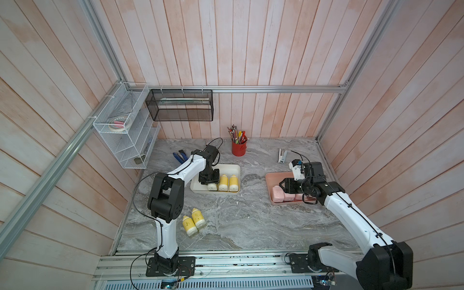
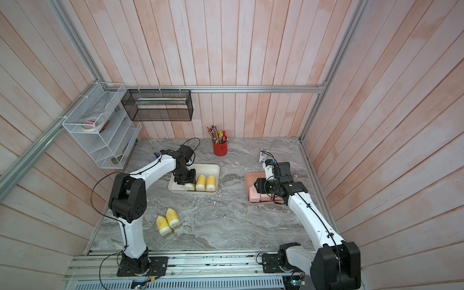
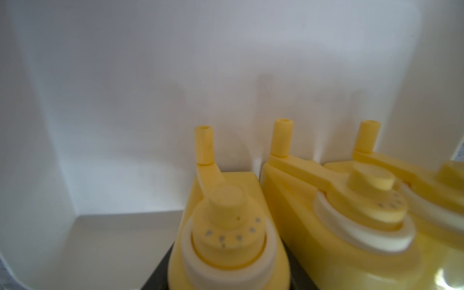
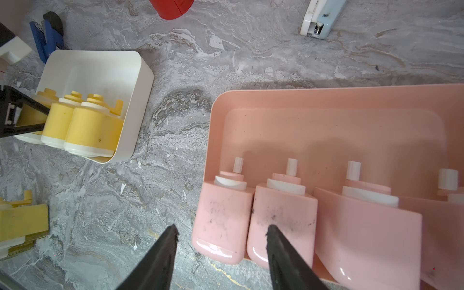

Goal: Place the pencil sharpeners by color into the storage box
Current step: Place the pencil sharpener in the storage box.

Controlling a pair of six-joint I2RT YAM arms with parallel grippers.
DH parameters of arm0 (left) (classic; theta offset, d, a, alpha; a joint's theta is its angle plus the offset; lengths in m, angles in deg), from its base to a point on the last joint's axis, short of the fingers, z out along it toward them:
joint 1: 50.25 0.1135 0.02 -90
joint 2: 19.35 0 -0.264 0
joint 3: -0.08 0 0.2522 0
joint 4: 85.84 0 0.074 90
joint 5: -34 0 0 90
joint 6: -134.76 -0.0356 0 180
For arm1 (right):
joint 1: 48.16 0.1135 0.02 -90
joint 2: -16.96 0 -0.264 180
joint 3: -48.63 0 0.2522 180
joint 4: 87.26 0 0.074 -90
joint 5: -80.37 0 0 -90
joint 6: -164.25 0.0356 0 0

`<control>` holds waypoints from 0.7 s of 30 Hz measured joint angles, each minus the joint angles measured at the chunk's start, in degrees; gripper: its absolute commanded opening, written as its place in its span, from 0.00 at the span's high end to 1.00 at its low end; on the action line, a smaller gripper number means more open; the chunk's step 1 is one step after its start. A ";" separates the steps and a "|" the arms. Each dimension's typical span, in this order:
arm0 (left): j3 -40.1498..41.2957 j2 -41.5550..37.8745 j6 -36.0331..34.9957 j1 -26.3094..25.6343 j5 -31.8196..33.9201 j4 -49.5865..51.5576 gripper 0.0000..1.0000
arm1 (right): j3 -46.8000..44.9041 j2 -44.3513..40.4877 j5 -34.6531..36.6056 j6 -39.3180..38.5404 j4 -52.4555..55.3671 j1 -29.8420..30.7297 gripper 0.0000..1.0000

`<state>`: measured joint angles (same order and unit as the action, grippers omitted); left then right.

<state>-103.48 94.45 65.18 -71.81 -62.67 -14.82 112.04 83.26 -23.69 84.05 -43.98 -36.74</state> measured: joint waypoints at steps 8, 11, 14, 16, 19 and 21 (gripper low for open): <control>0.17 0.26 0.33 -0.26 -0.24 -0.55 0.50 | -0.02 -0.11 -0.02 -0.02 0.00 0.00 0.40; 0.26 0.33 0.37 -0.26 -0.26 -0.70 0.50 | -0.02 -0.11 0.00 -0.02 -0.02 0.00 0.40; 0.26 0.35 0.39 -0.26 -0.26 -0.70 0.49 | -0.02 -0.11 0.00 -0.02 -0.02 0.00 0.40; 0.26 0.39 0.39 -0.26 -0.26 -0.70 0.47 | -0.02 -0.11 0.00 -0.02 -0.02 0.00 0.40; 0.26 0.44 0.42 -0.26 -0.31 -0.70 0.45 | -0.02 -0.11 0.00 -0.02 -0.02 0.00 0.40; 0.26 0.48 0.42 -0.26 -0.42 -0.72 0.43 | -0.02 -0.11 0.00 -0.02 -0.02 0.00 0.40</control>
<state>-103.22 94.93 65.60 -72.07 -63.09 -15.54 112.01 83.15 -23.69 84.03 -44.01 -36.74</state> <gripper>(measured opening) 0.556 0.595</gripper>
